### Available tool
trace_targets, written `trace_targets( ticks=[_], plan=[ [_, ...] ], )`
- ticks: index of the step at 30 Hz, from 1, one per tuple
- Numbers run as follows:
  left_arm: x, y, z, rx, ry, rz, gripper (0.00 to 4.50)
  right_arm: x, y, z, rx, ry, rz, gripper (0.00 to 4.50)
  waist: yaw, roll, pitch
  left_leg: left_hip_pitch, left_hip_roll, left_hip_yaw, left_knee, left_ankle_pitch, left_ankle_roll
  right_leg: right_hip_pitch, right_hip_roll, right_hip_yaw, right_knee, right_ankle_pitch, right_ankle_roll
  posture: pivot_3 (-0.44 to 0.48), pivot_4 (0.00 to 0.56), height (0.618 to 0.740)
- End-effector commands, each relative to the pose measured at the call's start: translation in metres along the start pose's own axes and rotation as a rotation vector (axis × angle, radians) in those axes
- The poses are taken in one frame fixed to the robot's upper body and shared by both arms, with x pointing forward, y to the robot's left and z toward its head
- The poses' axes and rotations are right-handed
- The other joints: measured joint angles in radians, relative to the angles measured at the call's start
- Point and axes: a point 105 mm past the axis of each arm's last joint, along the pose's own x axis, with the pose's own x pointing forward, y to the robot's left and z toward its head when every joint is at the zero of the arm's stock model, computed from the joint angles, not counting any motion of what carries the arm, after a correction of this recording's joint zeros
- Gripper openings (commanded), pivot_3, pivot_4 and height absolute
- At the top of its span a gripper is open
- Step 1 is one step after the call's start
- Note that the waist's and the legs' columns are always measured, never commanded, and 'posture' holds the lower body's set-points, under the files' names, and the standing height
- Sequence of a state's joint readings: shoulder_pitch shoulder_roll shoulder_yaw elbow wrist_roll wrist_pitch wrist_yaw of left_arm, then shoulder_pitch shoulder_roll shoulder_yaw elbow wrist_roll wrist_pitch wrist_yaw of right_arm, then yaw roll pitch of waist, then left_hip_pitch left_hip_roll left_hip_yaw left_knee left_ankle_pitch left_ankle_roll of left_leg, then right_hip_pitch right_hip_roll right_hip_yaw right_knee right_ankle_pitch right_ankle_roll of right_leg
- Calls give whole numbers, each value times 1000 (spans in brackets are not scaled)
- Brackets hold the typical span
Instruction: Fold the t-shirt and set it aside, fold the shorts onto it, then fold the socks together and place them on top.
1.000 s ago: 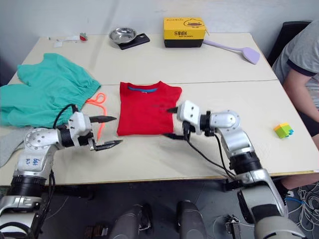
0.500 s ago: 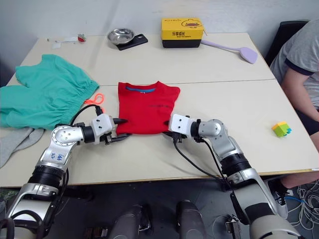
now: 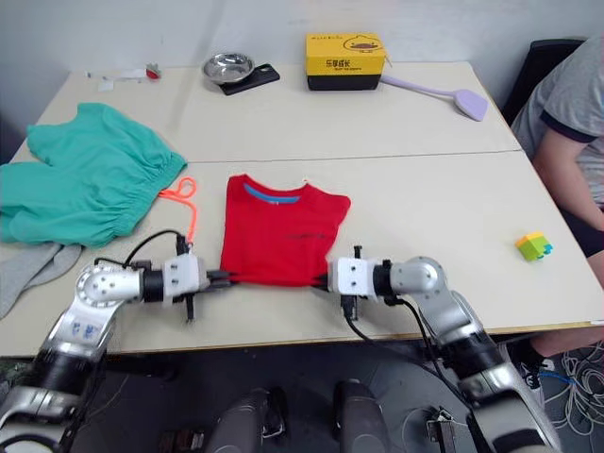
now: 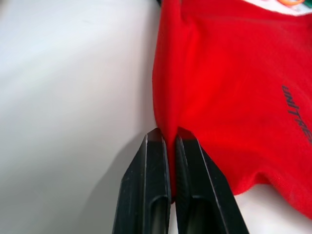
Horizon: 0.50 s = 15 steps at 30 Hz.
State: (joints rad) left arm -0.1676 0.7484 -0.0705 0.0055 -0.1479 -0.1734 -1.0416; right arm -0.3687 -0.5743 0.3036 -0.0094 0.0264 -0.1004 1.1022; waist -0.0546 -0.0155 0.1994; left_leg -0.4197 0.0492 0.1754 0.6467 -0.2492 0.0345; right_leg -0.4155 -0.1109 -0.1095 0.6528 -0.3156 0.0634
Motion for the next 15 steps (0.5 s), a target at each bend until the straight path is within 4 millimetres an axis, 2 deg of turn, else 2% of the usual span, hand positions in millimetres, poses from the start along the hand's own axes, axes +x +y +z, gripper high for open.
trace_targets(
  ticks=[1,5,9,10,12,15],
  plan=[
    [-13,-15,13,-24,-7,-12,14,-15,5,16,9,-21,-21,0,1,0,0,0,0,-1,0,-1,-2,0,0,0,0,0,0,0,150,740],
    [-17,-34,15,-69,18,16,14,-21,24,14,71,-8,-17,0,8,0,0,2,0,-2,0,-5,-2,1,-1,-1,0,-1,-1,0,150,740],
    [-19,-37,10,-127,30,34,14,-21,31,9,169,-30,-21,0,22,0,0,2,0,-2,0,-6,0,2,-2,-1,-1,-1,-2,0,150,740],
    [-21,-37,10,-149,24,27,565,-22,32,10,191,-45,-24,422,23,0,0,2,0,-2,0,-6,1,2,-2,-1,-1,-1,-2,0,150,740],
    [-25,-37,10,-168,19,25,1031,-25,34,9,195,-48,-12,775,26,0,0,1,0,-2,0,-7,1,1,-2,-1,-1,-1,-2,0,150,740],
    [-46,-44,8,-168,44,-65,2009,-42,35,18,200,-105,40,1802,25,0,0,1,0,-2,-1,-7,1,1,-2,-2,-2,-1,-2,0,150,740]
  ],
)
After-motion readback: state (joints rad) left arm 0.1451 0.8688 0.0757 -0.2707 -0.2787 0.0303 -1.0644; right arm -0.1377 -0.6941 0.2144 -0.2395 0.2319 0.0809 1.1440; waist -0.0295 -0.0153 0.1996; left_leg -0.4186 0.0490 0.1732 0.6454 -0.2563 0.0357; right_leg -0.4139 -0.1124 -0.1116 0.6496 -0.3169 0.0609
